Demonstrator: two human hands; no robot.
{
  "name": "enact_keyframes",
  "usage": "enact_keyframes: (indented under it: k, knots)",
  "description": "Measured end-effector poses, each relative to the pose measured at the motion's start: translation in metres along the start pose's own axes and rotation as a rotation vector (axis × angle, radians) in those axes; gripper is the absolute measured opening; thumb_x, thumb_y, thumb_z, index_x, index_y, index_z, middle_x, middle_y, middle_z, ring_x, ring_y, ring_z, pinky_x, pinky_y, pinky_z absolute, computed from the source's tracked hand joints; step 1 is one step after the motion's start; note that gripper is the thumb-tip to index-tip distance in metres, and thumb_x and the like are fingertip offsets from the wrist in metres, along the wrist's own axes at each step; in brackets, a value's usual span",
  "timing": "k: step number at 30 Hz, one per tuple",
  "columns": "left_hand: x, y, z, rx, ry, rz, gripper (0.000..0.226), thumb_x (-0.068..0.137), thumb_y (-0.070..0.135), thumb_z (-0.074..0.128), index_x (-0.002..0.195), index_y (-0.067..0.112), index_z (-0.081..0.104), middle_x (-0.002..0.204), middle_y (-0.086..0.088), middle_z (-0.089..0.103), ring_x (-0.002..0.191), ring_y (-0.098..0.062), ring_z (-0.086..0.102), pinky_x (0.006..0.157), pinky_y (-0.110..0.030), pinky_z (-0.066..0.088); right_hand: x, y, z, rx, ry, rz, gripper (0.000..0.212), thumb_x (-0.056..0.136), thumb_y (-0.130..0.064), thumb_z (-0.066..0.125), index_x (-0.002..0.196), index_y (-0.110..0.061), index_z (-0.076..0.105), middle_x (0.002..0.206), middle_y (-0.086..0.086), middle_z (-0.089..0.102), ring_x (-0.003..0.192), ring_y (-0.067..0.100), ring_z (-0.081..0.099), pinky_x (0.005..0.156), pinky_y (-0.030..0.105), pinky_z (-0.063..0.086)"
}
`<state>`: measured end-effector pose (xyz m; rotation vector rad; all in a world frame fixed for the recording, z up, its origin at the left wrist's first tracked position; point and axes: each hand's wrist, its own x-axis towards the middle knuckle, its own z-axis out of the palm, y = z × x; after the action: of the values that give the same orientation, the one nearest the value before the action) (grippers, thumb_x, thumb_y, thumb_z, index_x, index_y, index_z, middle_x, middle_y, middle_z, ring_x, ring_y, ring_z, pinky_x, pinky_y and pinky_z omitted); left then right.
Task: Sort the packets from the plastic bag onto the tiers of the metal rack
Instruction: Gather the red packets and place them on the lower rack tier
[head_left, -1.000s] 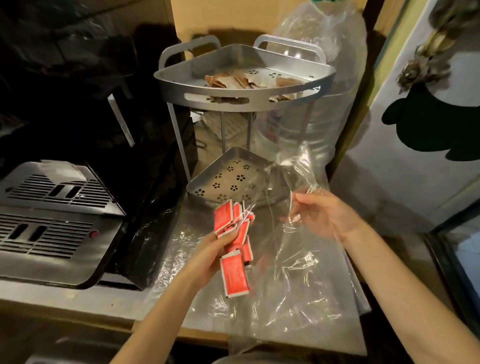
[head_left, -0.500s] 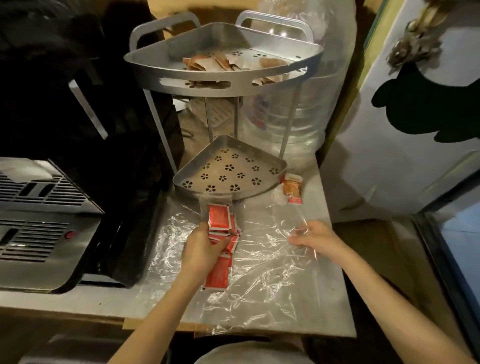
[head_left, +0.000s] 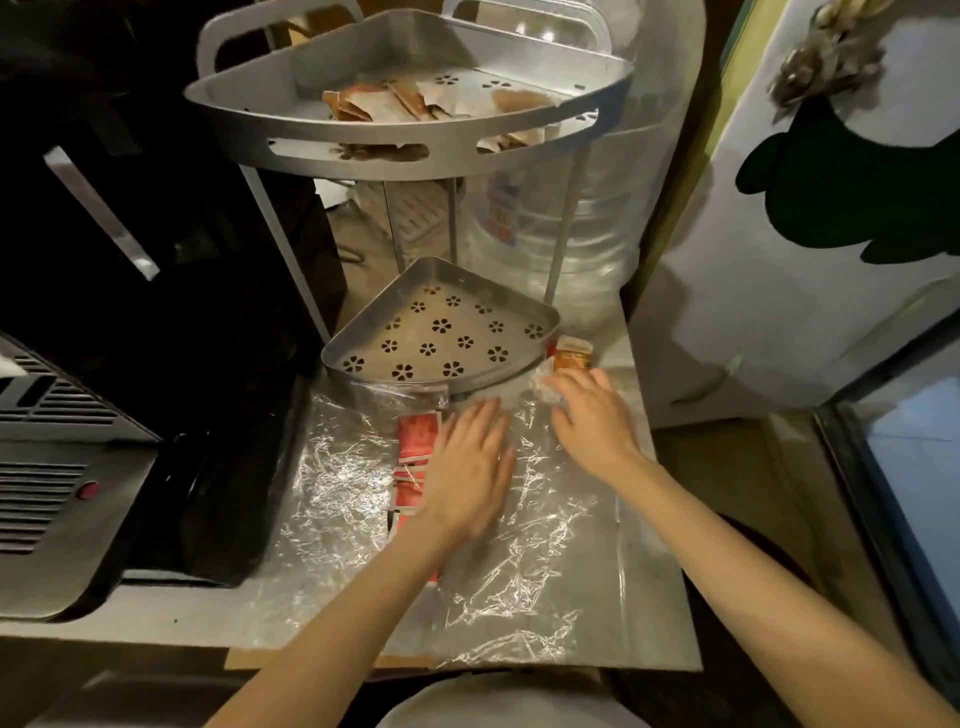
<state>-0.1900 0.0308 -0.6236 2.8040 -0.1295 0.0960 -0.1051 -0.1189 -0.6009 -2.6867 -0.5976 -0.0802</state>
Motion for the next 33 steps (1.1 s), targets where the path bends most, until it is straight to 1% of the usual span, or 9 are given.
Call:
enact_keyframes:
  k: [2, 4, 7, 13, 17, 22, 26, 29, 33]
  knots:
    - [0.007, 0.003, 0.016, 0.026, -0.069, -0.026, 0.057, 0.095, 0.046, 0.006, 0.143, 0.019, -0.006, 0.154, 0.000, -0.008, 0.139, -0.013, -0.016, 0.109, -0.036, -0.020, 0.008, -0.007, 0.007, -0.068, -0.123, -0.041, 0.042, 0.091, -0.019, 0.047, 0.133, -0.015, 0.044, 0.136, 0.003, 0.051, 0.120, 0.023, 0.040, 0.096, 0.039, 0.039]
    - [0.008, 0.004, 0.026, 0.033, -0.098, -0.080, 0.058, 0.092, 0.050, -0.002, 0.139, 0.019, -0.015, 0.150, 0.001, -0.016, 0.137, -0.013, -0.021, 0.107, -0.036, -0.023, 0.012, -0.009, 0.012, -0.098, -0.164, -0.032, 0.041, 0.092, -0.022, 0.047, 0.132, -0.014, 0.044, 0.132, 0.006, 0.053, 0.119, 0.024, 0.043, 0.092, 0.041, 0.043]
    - [0.005, 0.001, 0.035, 0.013, -0.132, -0.088, 0.064, 0.083, 0.054, -0.016, 0.138, 0.020, -0.016, 0.151, 0.001, -0.016, 0.137, -0.012, -0.020, 0.109, -0.034, -0.020, 0.012, -0.007, 0.015, -0.059, -0.116, -0.030, 0.034, 0.090, -0.018, 0.053, 0.124, -0.013, 0.053, 0.125, 0.006, 0.057, 0.112, 0.025, 0.051, 0.083, 0.038, 0.046]
    - [0.005, 0.000, 0.040, 0.002, -0.158, -0.080, 0.063, 0.085, 0.051, -0.015, 0.140, 0.020, -0.015, 0.148, 0.003, -0.020, 0.138, -0.010, -0.019, 0.111, -0.033, -0.017, 0.007, -0.001, 0.017, 0.083, -0.072, 0.000, 0.017, 0.085, -0.022, 0.063, 0.099, -0.017, 0.070, 0.105, -0.001, 0.064, 0.092, 0.021, 0.059, 0.072, 0.032, 0.048]
    - [0.006, 0.000, 0.041, -0.008, -0.166, -0.072, 0.064, 0.082, 0.051, -0.018, 0.139, 0.021, -0.015, 0.149, 0.005, -0.018, 0.139, -0.008, -0.017, 0.113, -0.033, -0.015, 0.003, 0.002, 0.016, 0.124, -0.040, -0.002, 0.013, 0.084, -0.023, 0.064, 0.091, -0.016, 0.073, 0.099, -0.001, 0.068, 0.086, 0.020, 0.060, 0.071, 0.031, 0.048]
    - [0.008, -0.001, 0.041, -0.060, -0.168, -0.089, 0.061, 0.083, 0.050, -0.017, 0.138, 0.024, -0.015, 0.150, 0.007, -0.015, 0.137, -0.004, -0.017, 0.113, -0.030, -0.015, -0.005, 0.006, 0.009, 0.341, -0.048, 0.017, 0.008, 0.085, -0.017, 0.062, 0.087, -0.012, 0.068, 0.098, -0.002, 0.063, 0.079, 0.017, 0.059, 0.071, 0.030, 0.047]
    - [0.008, -0.002, 0.039, -0.066, -0.179, -0.095, 0.057, 0.090, 0.045, -0.010, 0.142, 0.022, -0.008, 0.153, 0.004, -0.011, 0.138, -0.005, -0.016, 0.115, -0.033, -0.012, -0.010, 0.019, -0.008, 0.654, -0.042, 0.150, 0.005, 0.086, -0.013, 0.061, 0.085, -0.018, 0.062, 0.085, -0.006, 0.062, 0.072, 0.010, 0.057, 0.065, 0.016, 0.045]
    - [0.008, -0.003, 0.039, -0.044, -0.185, -0.077, 0.056, 0.092, 0.043, -0.008, 0.143, 0.021, -0.007, 0.154, 0.002, -0.012, 0.139, -0.007, -0.015, 0.116, -0.035, -0.009, -0.016, 0.034, -0.021, 0.798, 0.002, 0.305, 0.007, 0.086, -0.014, 0.061, 0.083, -0.019, 0.063, 0.072, -0.004, 0.060, 0.058, -0.001, 0.055, 0.056, 0.010, 0.042]
    - [0.006, -0.004, 0.041, 0.007, -0.177, -0.048, 0.058, 0.090, 0.046, -0.006, 0.143, 0.021, -0.008, 0.154, 0.003, -0.014, 0.139, -0.008, -0.016, 0.115, -0.035, -0.012, -0.031, 0.055, -0.034, 0.940, 0.110, 0.501, 0.009, 0.086, -0.015, 0.060, 0.082, -0.021, 0.065, 0.078, 0.001, 0.064, 0.052, -0.003, 0.054, 0.047, 0.011, 0.041]
